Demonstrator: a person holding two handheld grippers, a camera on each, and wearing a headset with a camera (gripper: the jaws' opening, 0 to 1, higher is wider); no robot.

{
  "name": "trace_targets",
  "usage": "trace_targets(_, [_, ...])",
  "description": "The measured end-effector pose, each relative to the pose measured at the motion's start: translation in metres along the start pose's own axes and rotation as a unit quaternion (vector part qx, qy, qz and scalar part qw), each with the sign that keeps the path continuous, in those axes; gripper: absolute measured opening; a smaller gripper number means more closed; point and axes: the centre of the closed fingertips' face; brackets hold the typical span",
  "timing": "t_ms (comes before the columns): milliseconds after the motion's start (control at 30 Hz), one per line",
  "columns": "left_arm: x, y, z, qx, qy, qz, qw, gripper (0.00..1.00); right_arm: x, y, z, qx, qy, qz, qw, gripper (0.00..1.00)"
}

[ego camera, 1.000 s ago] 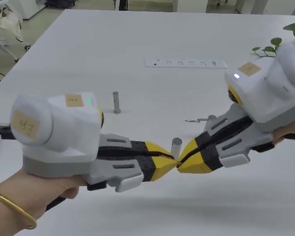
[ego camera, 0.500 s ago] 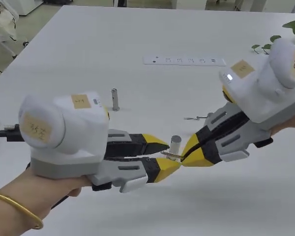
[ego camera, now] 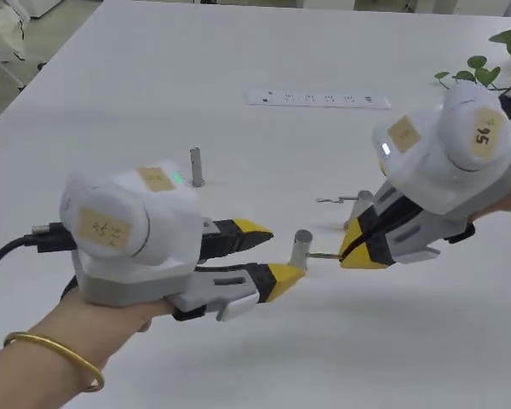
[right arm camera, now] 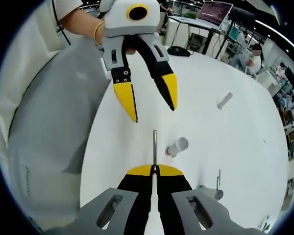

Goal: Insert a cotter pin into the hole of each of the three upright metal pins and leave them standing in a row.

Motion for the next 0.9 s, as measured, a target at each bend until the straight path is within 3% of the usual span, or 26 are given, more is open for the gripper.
trace_targets(533, [-0.030,0.021,-0.017,0.005,-0.024,-0.035,0.9991,0.29,-0.008,0.019,0.032,-0.014,0.029,-0.039,0.9987,0.03])
trace_targets(900, [-0.049,0.027,-0.018,0.023,-0.030,-0.048,0.9982,0.25,-0.013,0.024,0.043,-0.025,0.036,-0.051,0.9978,0.03])
Point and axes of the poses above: the centre of the closed fingertips' face, and the gripper's own axes: x roughly backward along the fingers, z roughly to its right, y roughly out of its underside, and after that the axes turned 13 degrees about -x, right-handed
